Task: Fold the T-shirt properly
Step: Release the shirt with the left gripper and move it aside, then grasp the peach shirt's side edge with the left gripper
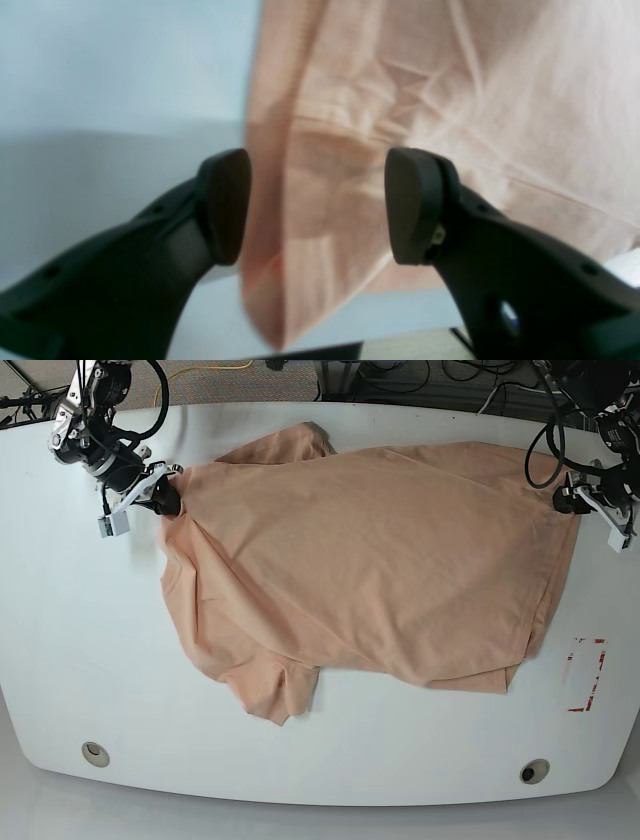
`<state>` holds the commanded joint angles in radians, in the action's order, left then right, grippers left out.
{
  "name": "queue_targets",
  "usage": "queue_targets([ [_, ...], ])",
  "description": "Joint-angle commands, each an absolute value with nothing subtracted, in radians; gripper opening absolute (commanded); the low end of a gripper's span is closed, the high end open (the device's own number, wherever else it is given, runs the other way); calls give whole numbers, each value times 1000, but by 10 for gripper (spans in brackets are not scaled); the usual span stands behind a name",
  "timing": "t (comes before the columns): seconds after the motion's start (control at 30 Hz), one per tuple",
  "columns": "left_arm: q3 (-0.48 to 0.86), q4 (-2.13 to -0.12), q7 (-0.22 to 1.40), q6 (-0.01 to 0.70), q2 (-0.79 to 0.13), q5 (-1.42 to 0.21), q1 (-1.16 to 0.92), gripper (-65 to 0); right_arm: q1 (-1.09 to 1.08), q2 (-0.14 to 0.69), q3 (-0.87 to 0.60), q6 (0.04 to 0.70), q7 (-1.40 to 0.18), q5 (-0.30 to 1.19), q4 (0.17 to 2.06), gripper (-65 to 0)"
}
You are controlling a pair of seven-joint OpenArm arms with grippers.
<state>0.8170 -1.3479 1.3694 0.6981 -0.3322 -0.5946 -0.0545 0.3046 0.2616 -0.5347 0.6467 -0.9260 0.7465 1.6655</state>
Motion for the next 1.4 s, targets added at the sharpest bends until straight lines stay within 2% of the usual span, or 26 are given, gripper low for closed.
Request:
queue_targets([
  [0.47, 814, -1288, 1371, 698, -331, -521, -65, -274, 306, 257, -539, 647, -926, 745, 1666, -650],
  [0.57, 785, -1288, 1372, 698, -331, -527, -76, -354, 308, 257, -539, 647, -928, 745, 1666, -650],
  [0.67, 753, -1290, 1374, 698, -329, -529, -77, -519, 308, 257, -539, 647, -928, 745, 1666, -650],
  [0.7, 750, -1290, 1374, 698, -329, -530, -77, -543, 308, 257, -539, 647, -928, 745, 1666, -650],
  [0.73, 740, -1290, 1374, 698, -329, -530, -79, -599, 308, 257, -539, 647, -928, 745, 1666, -650],
  [0.8, 737, -1290, 1372, 698, -329, -529, -88, -625, 308, 257, -539, 647, -928, 745, 1666, -650],
  [0.97, 740, -1313, 1371, 698, -329, -530, -93, -625, 308, 257, -541, 647, -928, 745, 1666, -650],
  [1.1, 740, -1428, 1371, 698, -323, -533, -97, -626, 311, 257, -541, 647, -929, 746, 1679, -650],
  [1.4, 736, -1735, 1396, 698, -286, -533, -110, -626, 351, 252, -544, 639, -990, 746, 1910, -650],
])
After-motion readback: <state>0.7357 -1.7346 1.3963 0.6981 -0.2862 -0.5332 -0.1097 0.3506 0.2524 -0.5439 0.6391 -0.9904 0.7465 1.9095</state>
